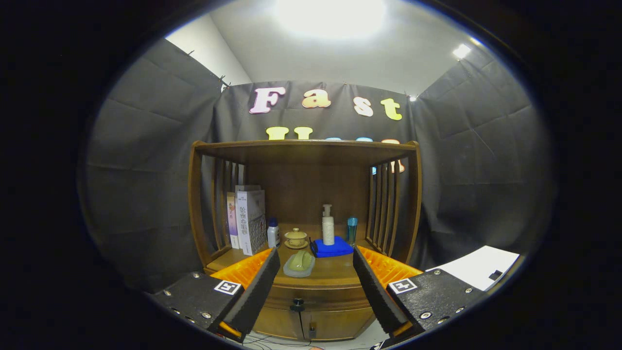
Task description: Pull open the drawer, take out the items inside it, and place them on the countertop above the cabinet.
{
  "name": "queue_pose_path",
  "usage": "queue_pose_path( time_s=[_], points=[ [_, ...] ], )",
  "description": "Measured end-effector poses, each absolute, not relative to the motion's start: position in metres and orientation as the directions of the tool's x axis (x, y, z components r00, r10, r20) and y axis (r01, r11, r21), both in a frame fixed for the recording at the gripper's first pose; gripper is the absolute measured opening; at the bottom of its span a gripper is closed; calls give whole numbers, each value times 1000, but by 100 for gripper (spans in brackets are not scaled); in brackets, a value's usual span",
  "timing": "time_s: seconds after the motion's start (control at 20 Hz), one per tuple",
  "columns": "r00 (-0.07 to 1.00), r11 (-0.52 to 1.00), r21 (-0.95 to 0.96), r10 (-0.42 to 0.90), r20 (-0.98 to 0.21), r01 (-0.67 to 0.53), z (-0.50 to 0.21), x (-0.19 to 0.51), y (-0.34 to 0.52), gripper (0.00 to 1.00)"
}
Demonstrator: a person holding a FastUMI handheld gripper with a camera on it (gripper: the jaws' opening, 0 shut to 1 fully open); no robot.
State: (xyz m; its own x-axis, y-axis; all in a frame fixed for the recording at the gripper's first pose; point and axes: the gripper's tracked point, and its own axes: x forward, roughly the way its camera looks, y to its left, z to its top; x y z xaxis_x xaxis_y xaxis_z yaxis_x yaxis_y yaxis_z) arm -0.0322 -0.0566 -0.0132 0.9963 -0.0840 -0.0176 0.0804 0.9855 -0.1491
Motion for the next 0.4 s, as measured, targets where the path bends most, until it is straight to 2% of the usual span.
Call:
queue_pose_path(
  time_s=[0.4],
  points=[
    [996,984,-156,-90,-26,85,-18,-29,-60,94]
  ],
)
